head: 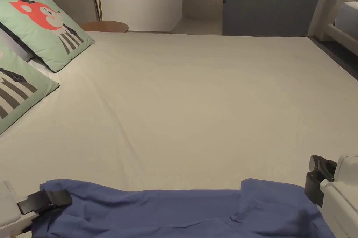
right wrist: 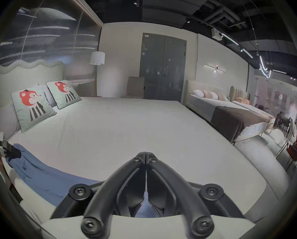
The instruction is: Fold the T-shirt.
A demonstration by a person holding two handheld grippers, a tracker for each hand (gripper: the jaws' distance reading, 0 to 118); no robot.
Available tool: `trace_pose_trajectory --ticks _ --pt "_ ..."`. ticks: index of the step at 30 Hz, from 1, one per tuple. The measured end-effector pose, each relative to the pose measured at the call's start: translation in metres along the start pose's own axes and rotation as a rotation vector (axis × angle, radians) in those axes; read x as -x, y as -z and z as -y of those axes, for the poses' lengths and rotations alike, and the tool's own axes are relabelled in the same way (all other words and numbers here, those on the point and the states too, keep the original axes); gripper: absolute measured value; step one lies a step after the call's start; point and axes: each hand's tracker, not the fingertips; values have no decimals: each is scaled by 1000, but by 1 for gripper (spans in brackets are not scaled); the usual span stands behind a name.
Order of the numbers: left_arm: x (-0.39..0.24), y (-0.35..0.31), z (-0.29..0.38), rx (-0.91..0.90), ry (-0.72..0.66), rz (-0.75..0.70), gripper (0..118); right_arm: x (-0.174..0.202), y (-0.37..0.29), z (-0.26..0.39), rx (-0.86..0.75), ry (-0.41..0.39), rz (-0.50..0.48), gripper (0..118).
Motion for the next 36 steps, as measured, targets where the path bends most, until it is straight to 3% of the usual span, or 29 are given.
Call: trace_pose_trajectory --ticks 4,6,10,16,18,19,21,22,23,24,25,30,31,33,34,36 --pt "-61 25 23 67 81 89 6 0 -2 1 -8 -5 -28 1" --pt "-57 54 28 126 132 106 6 -3 -7 -2 -19 -3 -31 1" --pt "-105 111 85 223 258 35 6 -21 -14 -3 -28 46 -24 1" --pt "-122 183 138 299 335 -95 8 -49 -24 1 -30 86 12 1" --pt "-123 194 146 252 348 -130 29 -56 -24 5 -30 96 22 1" --pt "-122 190 144 240 336 -106 47 -59 -25 6 -30 101 27 1" --pt "-138 166 145 249 269 1 62 -65 -26 8 -28 117 30 1" --pt "-140 160 141 248 270 28 62 -65 -27 6 -25 124 29 1" --pt "-143 152 139 228 286 35 89 -65 -26 7 -22 131 29 1" --pt "-151 139 137 166 321 43 104 -65 -26 8 -21 140 27 1" --pt "-156 127 137 107 348 46 110 -65 -26 9 -20 145 25 1" --pt "-152 117 135 -86 461 -125 106 -68 -21 16 -12 161 -1 1" --pt "-151 121 142 -97 531 -175 94 -68 -22 17 -11 162 -4 1" --pt "-153 135 165 -117 694 -342 31 -69 -23 18 -11 162 -10 1" --pt "-152 143 176 -112 757 -402 7 -63 -24 14 -11 162 -13 1" --pt "-151 152 197 -81 821 -382 3 -65 -26 14 -10 170 -15 1"
